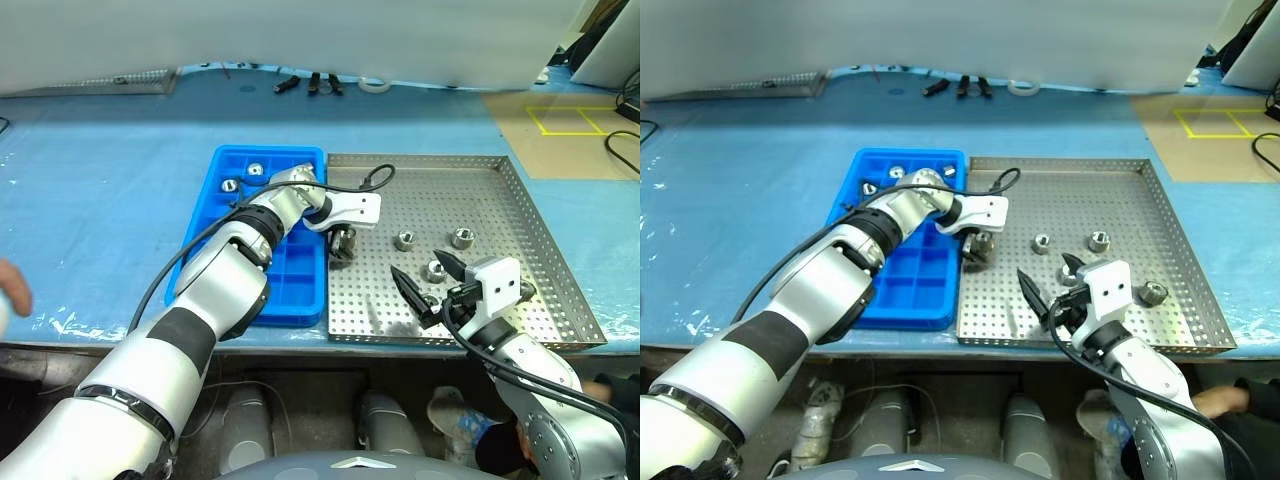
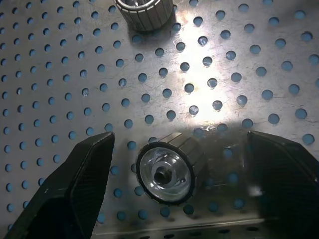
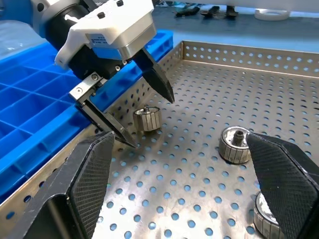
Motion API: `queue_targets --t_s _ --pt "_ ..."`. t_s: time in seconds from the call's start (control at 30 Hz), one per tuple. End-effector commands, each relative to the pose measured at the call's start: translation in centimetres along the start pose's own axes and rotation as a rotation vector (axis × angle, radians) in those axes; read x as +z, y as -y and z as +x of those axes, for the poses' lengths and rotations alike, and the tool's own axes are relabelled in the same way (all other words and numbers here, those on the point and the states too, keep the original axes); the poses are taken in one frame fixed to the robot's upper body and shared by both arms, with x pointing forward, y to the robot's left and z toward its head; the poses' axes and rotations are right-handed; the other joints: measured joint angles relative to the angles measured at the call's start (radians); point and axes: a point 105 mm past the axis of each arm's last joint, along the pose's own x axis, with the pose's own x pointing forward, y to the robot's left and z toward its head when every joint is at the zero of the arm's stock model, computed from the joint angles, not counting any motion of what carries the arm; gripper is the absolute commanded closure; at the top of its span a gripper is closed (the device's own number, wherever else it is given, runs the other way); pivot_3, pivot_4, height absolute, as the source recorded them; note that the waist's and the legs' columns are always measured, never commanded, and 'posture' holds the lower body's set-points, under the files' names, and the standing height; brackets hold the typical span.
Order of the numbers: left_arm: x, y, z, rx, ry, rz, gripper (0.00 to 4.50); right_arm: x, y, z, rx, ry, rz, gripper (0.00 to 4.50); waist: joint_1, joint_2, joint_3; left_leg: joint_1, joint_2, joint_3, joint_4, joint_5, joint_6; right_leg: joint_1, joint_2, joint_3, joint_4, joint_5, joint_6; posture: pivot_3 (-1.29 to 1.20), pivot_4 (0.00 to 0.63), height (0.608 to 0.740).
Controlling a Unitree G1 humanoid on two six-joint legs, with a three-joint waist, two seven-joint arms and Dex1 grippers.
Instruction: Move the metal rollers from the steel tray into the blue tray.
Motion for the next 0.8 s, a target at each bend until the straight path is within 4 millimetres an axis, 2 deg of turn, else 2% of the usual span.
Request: queue_targets --t_s 0.03,0.27,0.37,0.47,0.53,0.63,0.7,0.77,0.8 --pt "-1.1 0.0 0.2 0.018 -0.079 -0.02 0.0 1.5 -0.6 -0.7 -0.017 0.045 -0.026 0.04 -0.002 0.0 0.0 0.001 0.0 0.0 0.0 0.0 0.0 0.001 0.0 0.0 0.0 0.0 0.0 -0.47 0.15 0.74" --pt "-3.3 0.3 0.3 0.03 -0.2 -0.05 0.0 1.0 -0.3 -0.9 -0.049 0.03 -0.026 0.04 -0.022 0.0 0.0 0.007 -0.003 0.0 0.0 0.0 0.0 0.006 -0.004 0.0 0.0 -0.005 0.008 -0.49 0.15 0.74" --pt "-3.6 0.4 0.3 0.026 -0.207 -0.057 0.0 0.7 0.1 -0.9 -0.062 0.026 -0.028 0.04 -0.036 -0.001 -0.001 0.008 -0.007 0.0 0.0 -0.001 0.002 0.007 -0.009 0.0 0.0 -0.005 0.008 -0.49 0.15 0.74" --pt "-3.6 0.4 0.3 0.029 -0.206 -0.054 0.58 0.0 0.4 -0.9 -0.069 0.021 -0.029 0.0 -0.046 -0.001 -0.001 0.008 -0.013 0.0 0.0 -0.003 0.004 0.007 -0.013 0.0 -0.001 -0.005 0.009 -0.49 0.15 0.74" --pt "-3.7 0.3 0.3 0.039 -0.214 -0.051 1.18 -0.3 0.5 -0.9 -0.071 0.022 -0.029 0.0 -0.048 -0.001 -0.001 0.007 -0.015 0.0 0.0 -0.004 0.007 0.007 -0.014 0.0 -0.002 -0.005 0.01 -0.48 0.15 0.74" --pt "-3.9 0.6 0.2 0.015 -0.217 -0.051 1.18 -0.7 0.6 -0.8 -0.072 0.023 -0.03 0.0 -0.049 -0.001 -0.003 0.005 -0.015 0.0 0.0 -0.005 0.009 0.008 -0.014 0.0 -0.007 -0.005 0.01 -0.48 0.15 0.74" --pt "-4.0 0.7 0.2 0.006 -0.217 -0.049 1.5 -1.0 0.7 -0.8 -0.077 0.026 -0.033 0.0 -0.05 -0.001 -0.005 0.005 -0.014 0.0 0.0 -0.006 0.01 0.01 -0.014 -0.001 -0.012 -0.004 0.011 -0.48 0.15 0.74" --pt "-4.2 0.7 0.2 0.008 -0.221 -0.041 2.02 -1.1 0.8 -0.8 -0.079 0.028 -0.035 0.0 -0.05 -0.001 -0.006 0.004 -0.015 0.0 0.0 -0.007 0.011 0.011 -0.014 -0.001 -0.014 -0.004 0.011 -0.48 0.15 0.74" --pt "-4.2 0.7 0.2 0.01 -0.221 -0.041 2.02 -1.2 0.8 -0.8 -0.081 0.03 -0.038 0.0 -0.05 -0.001 -0.007 0.004 -0.015 0.0 0.0 -0.007 0.012 0.011 -0.014 -0.001 -0.014 -0.004 0.011 -0.48 0.15 0.74"
